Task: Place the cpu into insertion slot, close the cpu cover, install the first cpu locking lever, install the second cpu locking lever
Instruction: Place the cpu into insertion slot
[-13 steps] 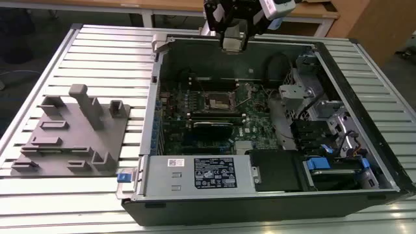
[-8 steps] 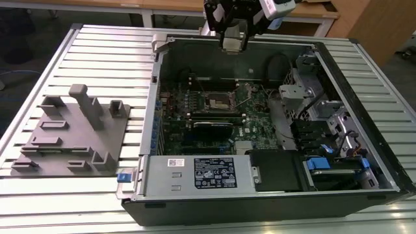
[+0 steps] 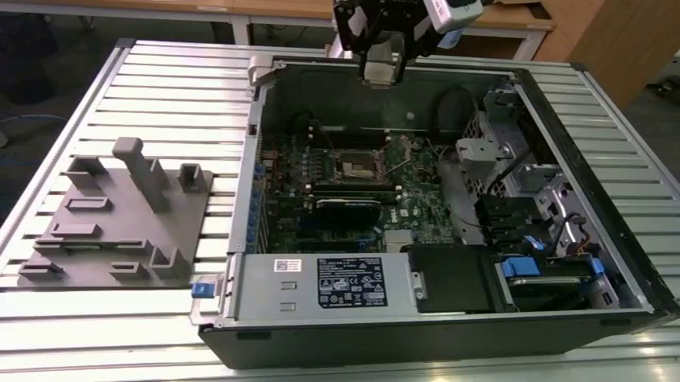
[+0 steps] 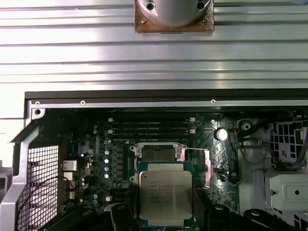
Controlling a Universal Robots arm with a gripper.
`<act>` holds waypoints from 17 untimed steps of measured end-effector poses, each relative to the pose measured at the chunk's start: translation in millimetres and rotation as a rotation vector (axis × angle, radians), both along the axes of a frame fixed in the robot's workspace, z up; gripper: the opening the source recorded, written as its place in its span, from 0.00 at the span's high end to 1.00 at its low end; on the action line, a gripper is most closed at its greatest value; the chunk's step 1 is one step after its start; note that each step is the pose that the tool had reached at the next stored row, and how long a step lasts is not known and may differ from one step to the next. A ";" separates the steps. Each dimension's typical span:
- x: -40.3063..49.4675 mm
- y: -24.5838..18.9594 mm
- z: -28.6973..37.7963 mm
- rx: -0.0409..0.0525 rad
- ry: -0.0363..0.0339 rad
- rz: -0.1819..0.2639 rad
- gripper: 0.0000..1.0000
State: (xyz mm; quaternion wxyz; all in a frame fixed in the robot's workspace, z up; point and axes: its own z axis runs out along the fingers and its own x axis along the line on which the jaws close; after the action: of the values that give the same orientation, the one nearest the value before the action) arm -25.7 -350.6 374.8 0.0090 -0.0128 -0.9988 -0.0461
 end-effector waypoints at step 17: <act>0.0 0.0 -15.7 0.0001 0.0002 0.000 0.46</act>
State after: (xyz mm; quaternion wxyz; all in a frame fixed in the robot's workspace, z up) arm -25.6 -350.5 359.1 0.0091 -0.0128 -0.9988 -0.0461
